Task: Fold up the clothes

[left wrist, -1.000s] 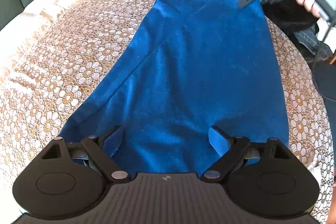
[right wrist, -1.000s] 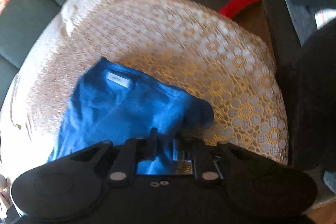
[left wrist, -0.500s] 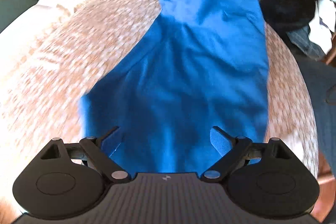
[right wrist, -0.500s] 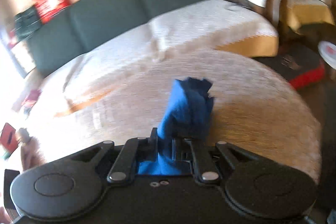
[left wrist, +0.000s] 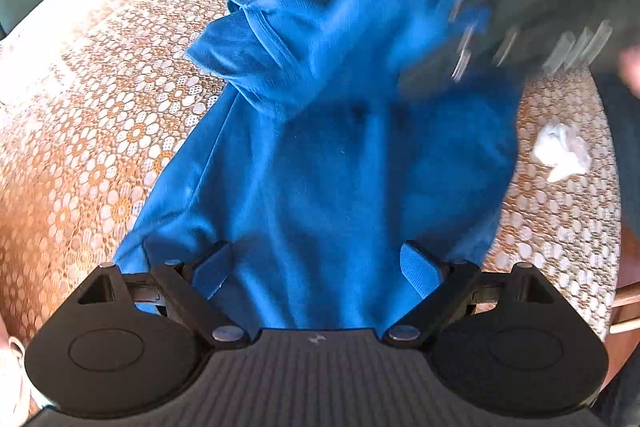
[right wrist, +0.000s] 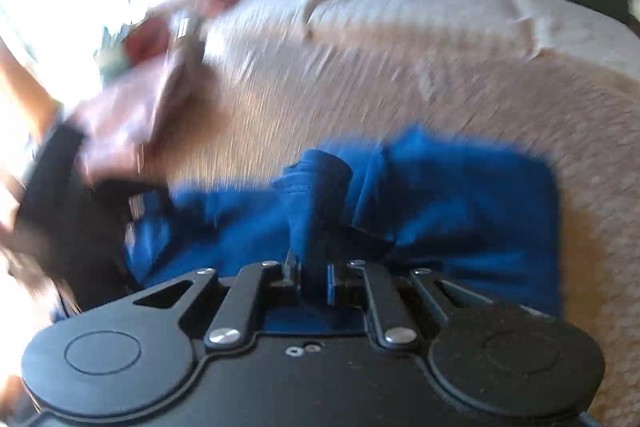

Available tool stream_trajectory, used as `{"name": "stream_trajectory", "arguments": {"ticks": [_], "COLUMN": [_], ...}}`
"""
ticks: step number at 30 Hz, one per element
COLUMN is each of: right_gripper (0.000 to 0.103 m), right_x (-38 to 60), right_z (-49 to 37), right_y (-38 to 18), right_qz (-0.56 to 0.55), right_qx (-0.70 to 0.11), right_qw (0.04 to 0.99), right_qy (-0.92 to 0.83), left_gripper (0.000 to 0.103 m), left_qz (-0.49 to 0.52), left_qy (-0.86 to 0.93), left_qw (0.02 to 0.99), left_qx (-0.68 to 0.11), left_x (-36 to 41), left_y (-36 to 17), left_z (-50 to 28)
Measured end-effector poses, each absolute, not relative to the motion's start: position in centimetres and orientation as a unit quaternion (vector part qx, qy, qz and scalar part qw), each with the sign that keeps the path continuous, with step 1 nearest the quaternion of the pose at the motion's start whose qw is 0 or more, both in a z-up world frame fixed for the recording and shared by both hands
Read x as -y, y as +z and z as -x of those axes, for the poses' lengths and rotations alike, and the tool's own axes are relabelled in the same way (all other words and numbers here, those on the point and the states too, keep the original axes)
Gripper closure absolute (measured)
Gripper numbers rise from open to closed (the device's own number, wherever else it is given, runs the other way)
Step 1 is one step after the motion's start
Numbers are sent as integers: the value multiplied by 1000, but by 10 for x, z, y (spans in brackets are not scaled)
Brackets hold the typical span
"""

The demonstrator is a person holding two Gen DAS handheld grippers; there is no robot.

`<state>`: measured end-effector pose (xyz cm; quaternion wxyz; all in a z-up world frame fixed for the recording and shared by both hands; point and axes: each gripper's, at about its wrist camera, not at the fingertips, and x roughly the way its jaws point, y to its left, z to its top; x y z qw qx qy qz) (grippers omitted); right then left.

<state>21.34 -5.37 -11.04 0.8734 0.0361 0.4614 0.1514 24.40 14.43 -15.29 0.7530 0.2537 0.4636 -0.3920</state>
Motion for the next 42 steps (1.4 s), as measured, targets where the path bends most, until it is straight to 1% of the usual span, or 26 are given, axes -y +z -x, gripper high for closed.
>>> {"name": "stream_trajectory", "arguments": {"ticks": [2,4,8,11,17,19,20,25,29,34,37,40,42], "right_gripper": [0,0,0,0,0,0,0,0,0,0,0,0,0], "right_x": [40,36,36,42,61,57,53,13,-47,-104,-123,-136,-135], "right_z": [-212,-211,-208,-206,-209,-212,-213,-212,-200,-178,-167,-164,-164], "right_y": [-134,-146,-149,-141,-114,-101,-95,-71,-67,-89,-105,-128,-142], "right_qz": [-11,8,28,8,-74,-90,-96,-129,-107,-66,-45,-10,-7], "right_qx": [-478,-473,-468,-468,-447,-440,-437,-432,-435,-465,-476,-497,-510], "right_qw": [865,866,867,866,873,874,874,859,839,805,789,777,770], "right_qy": [155,161,169,176,180,185,190,243,309,363,386,386,384], "left_gripper": [11,11,11,11,11,6,6,5,5,5,5,5,5], "left_qz": [-263,-269,-266,-252,-230,-218,-214,-216,-232,-217,-203,-200,-199], "left_qy": [-395,-391,-373,-361,-353,-349,-348,-346,-350,-342,-326,-312,-313], "left_qw": [753,752,756,760,768,773,775,782,784,791,795,798,800], "left_qx": [-456,-457,-468,-478,-483,-483,-482,-471,-457,-458,-470,-476,-472], "left_x": [-153,-166,-191,-209,-219,-219,-218,-218,-230,-267,-285,-290,-289], "left_y": [-146,-141,-141,-145,-162,-166,-168,-166,-149,-123,-124,-132,-133], "left_z": [-233,-224,-210,-201,-187,-189,-190,-187,-168,-131,-118,-113,-112]}}
